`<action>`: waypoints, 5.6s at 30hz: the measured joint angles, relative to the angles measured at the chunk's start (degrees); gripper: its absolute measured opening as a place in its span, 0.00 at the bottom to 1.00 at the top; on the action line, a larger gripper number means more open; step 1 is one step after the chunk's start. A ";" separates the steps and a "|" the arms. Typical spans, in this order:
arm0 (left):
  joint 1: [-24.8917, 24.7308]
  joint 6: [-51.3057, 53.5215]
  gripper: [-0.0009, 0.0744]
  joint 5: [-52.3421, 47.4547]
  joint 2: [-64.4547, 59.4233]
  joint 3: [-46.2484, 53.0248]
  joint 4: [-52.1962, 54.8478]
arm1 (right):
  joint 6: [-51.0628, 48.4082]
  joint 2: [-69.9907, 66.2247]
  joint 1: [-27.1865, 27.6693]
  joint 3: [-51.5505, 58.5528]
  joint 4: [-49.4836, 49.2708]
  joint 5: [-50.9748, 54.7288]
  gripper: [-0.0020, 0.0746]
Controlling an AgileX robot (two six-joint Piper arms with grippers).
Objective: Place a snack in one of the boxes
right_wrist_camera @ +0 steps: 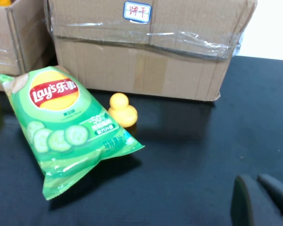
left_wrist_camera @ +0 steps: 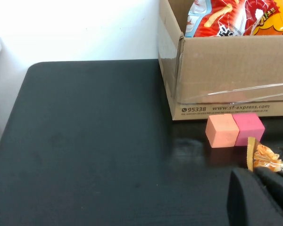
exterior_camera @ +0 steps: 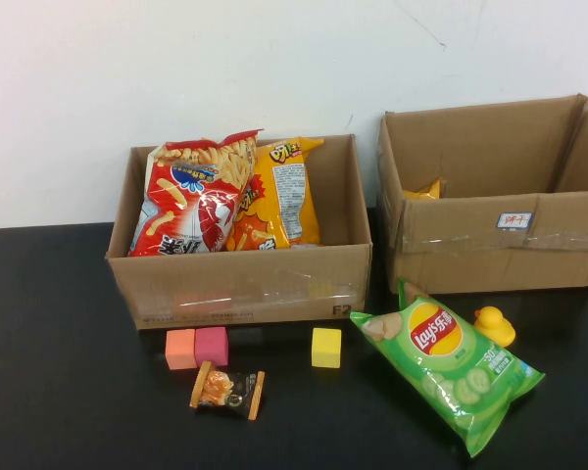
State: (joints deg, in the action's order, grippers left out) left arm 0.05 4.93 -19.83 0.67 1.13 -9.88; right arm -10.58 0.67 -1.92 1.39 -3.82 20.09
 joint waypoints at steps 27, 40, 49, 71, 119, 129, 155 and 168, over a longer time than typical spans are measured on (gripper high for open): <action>0.00 -1.73 0.01 40.77 0.00 0.39 -2.43 | 3.01 0.26 0.00 0.24 -6.08 -64.51 0.02; 0.00 -6.17 0.01 21.92 0.05 -8.62 -3.82 | -4.59 0.26 0.00 -6.46 -6.33 -35.29 0.02; 0.00 -2.94 0.01 -14.01 -14.89 -24.13 -1.21 | -9.84 -5.49 0.00 -14.27 -2.94 -15.74 0.02; -9.68 13.98 0.01 -14.65 -75.85 -41.26 -17.75 | -9.96 -21.99 0.00 -14.66 -14.90 -4.44 0.02; -27.39 -22.24 0.93 -22.13 -126.49 -77.83 11.76 | -10.38 -35.14 0.00 -16.23 -18.94 -4.88 0.02; -27.39 -16.58 0.93 -18.57 -127.98 -77.83 10.43 | -10.38 -35.14 0.00 -16.23 -19.06 -4.97 0.02; -34.99 -18.04 0.74 -25.23 -128.07 -80.27 28.49 | -10.38 -35.14 0.00 -16.23 -19.53 -6.85 0.02; -34.72 -10.45 0.74 -23.24 -128.15 -87.90 26.10 | -10.38 -35.14 0.00 -16.23 -19.62 -7.31 0.02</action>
State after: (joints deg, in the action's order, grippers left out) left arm -34.66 -5.52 -43.08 -127.48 -86.78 16.22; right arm -20.96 -34.47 -1.92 -14.83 -23.44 12.78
